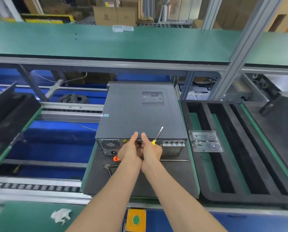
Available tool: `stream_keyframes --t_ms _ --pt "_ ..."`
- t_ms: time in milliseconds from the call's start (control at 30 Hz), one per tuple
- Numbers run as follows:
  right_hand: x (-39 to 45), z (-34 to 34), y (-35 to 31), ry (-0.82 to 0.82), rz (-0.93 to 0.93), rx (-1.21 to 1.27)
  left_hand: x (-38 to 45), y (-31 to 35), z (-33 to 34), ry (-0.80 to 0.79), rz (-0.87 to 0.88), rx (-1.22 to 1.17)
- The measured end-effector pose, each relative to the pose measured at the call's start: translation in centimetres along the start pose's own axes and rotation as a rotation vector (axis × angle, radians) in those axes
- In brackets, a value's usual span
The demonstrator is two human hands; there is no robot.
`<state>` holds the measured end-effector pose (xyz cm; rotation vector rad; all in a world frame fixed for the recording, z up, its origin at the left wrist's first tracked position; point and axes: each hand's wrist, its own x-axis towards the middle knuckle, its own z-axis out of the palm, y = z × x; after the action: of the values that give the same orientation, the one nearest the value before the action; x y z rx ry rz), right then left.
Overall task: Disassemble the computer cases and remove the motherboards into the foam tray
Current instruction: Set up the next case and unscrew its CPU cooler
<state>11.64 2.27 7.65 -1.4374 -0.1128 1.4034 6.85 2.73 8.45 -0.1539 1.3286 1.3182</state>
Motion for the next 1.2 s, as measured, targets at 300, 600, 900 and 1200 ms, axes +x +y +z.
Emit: stream_keyframes --t_ms 300,600,900,1200 --pt "0.1 -0.1 0.9 0.045 -0.028 0.02 0.0 0.0 -0.6 -0.028 0.017 0.043" --pt "-0.3 -1.8 2.2 -0.129 -0.197 -0.07 -0.1 -1.5 -2.0 -0.117 0.132 0.011" --pt "1.6 -14.2 1.4 -0.27 -1.026 -1.119 -0.5 -0.3 -2.8 -0.222 0.099 -0.021" --pt "6.9 -13.5 1.6 -0.462 -1.083 -1.845 -0.2 0.3 -2.7 -0.232 0.096 -0.044"
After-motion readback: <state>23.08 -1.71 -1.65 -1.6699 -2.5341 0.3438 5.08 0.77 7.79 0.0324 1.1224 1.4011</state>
